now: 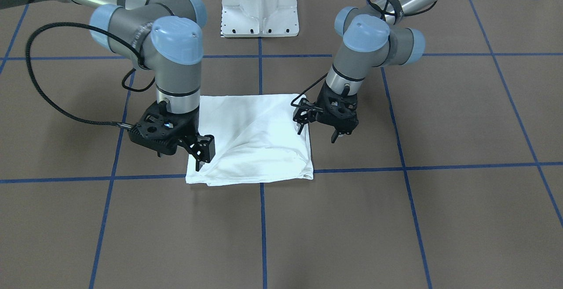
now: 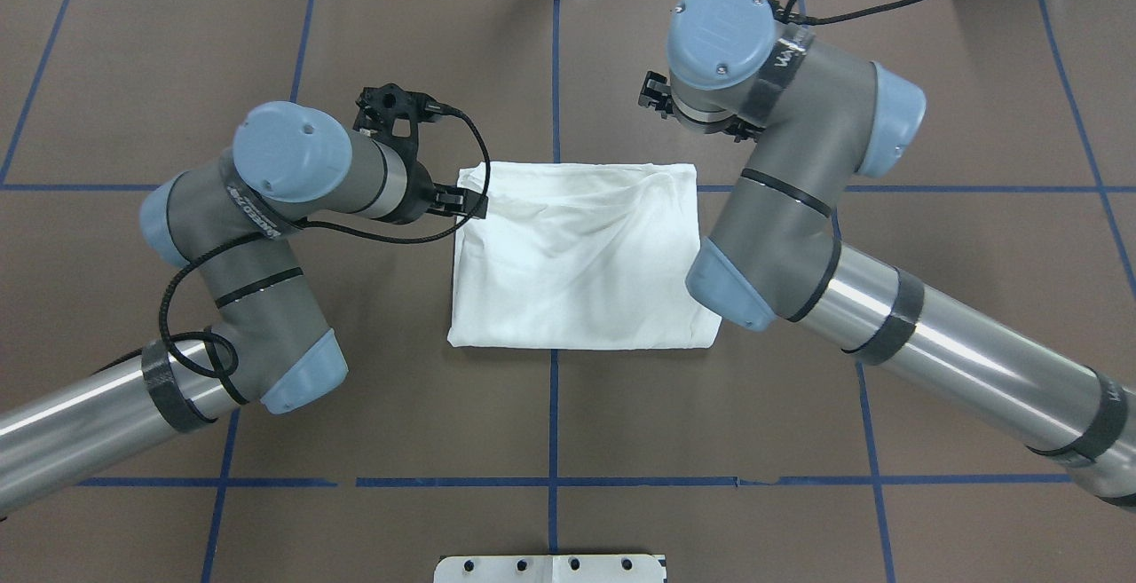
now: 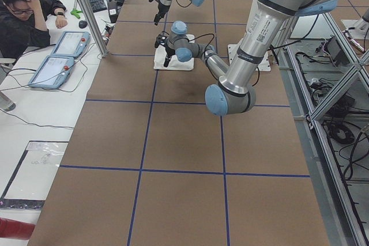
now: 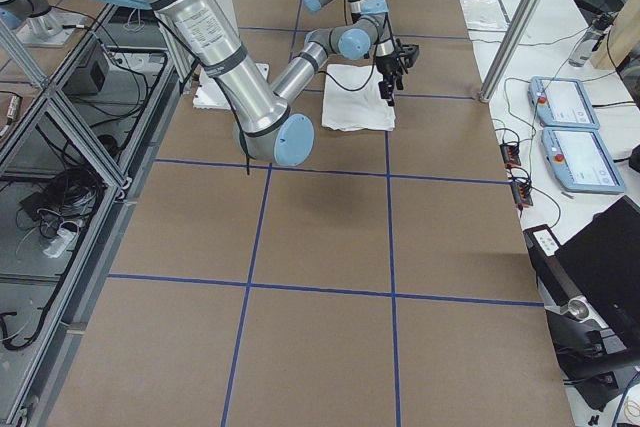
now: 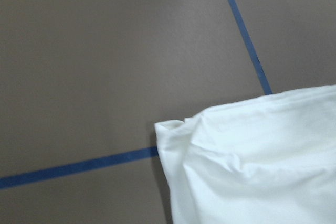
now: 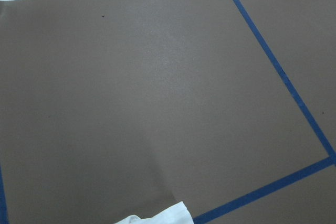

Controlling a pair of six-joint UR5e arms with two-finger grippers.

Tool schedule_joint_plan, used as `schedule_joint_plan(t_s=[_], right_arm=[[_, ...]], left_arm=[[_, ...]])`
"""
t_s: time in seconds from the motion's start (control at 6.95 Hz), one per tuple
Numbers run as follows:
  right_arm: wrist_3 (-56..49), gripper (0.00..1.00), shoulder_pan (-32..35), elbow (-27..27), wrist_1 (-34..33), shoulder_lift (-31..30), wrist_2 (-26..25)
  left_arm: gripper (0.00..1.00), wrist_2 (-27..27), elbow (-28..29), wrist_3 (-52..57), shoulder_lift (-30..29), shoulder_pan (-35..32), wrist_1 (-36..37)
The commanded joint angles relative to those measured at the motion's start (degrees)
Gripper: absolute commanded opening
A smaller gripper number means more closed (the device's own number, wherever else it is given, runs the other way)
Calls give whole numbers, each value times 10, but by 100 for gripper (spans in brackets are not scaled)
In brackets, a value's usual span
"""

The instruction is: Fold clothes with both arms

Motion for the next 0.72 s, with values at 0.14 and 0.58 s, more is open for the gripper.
schedule_joint_plan(t_s=[0.14,0.58], right_arm=[[-17,100,4,31,16,-28,9],[-18,100,5,31,16,-28,9]], left_arm=[[100,43,10,-18,-28,66,37],[100,82,63,-24,-56,61,36]])
